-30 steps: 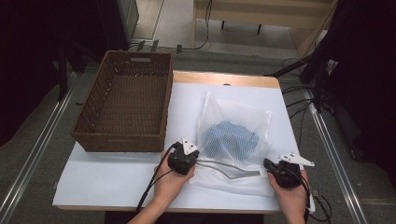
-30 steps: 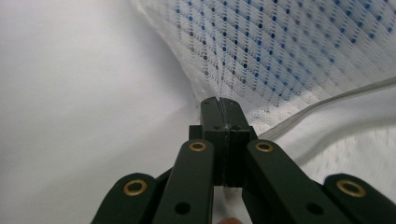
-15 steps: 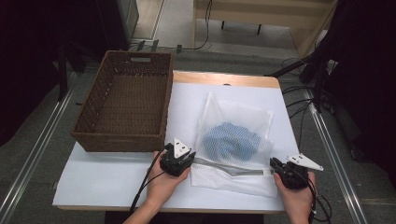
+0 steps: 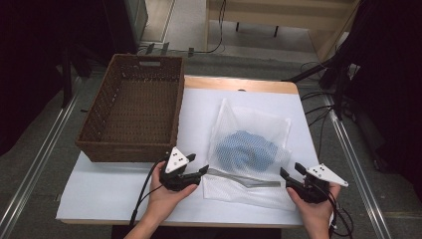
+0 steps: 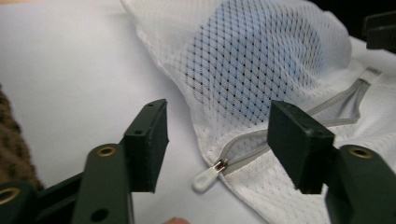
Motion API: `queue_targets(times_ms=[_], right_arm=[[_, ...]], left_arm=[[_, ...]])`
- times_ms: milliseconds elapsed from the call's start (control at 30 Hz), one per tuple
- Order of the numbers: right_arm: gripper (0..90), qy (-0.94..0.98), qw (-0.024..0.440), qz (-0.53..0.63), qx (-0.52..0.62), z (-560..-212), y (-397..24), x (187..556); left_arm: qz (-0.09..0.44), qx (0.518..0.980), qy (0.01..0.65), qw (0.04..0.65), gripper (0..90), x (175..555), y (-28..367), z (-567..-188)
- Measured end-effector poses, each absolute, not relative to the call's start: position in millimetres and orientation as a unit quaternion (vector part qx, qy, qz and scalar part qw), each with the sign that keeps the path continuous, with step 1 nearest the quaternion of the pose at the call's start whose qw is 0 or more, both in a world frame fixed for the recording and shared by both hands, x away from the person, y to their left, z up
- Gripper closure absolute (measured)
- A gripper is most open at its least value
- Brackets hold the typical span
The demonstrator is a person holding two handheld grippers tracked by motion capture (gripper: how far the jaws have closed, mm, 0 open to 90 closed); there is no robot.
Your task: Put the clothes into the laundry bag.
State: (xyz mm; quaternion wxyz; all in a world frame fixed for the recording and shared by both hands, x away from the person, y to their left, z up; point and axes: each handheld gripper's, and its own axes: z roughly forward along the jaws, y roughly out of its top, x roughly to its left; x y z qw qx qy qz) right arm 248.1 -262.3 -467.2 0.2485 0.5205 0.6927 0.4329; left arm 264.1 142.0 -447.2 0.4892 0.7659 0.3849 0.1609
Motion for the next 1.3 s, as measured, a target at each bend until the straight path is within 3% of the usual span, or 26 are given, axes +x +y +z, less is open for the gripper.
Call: queue_targets(times_ms=[133, 267, 433, 567, 1300], right_arm=[[22.1, 0.695, 0.236, 0.451, 0.507, -465.8, -259.5, 247.4], [16.2, 0.7, 0.228, 0.459, 0.498, -465.3, -257.6, 247.0], [12.8, 0.706, 0.216, 0.469, 0.485, -464.3, -258.1, 246.2], [10.4, 0.702, 0.212, 0.475, 0.487, -463.8, -260.2, 245.9], [9.0, 0.7, 0.209, 0.472, 0.494, -467.4, -266.9, 248.0]], left_arm=[[0.151, 0.765, 0.385, 0.494, 28.6, 256.7, 158.7, -445.6], [0.149, 0.771, 0.384, 0.485, 14.0, 250.6, 172.7, -447.1], [0.177, 0.769, 0.382, 0.481, 11.2, 243.3, 185.8, -442.2], [0.177, 0.768, 0.381, 0.483, 0.7, 240.6, 194.5, -440.8], [0.197, 0.734, 0.421, 0.496, 0.0, 235.2, 249.3, -446.0]])
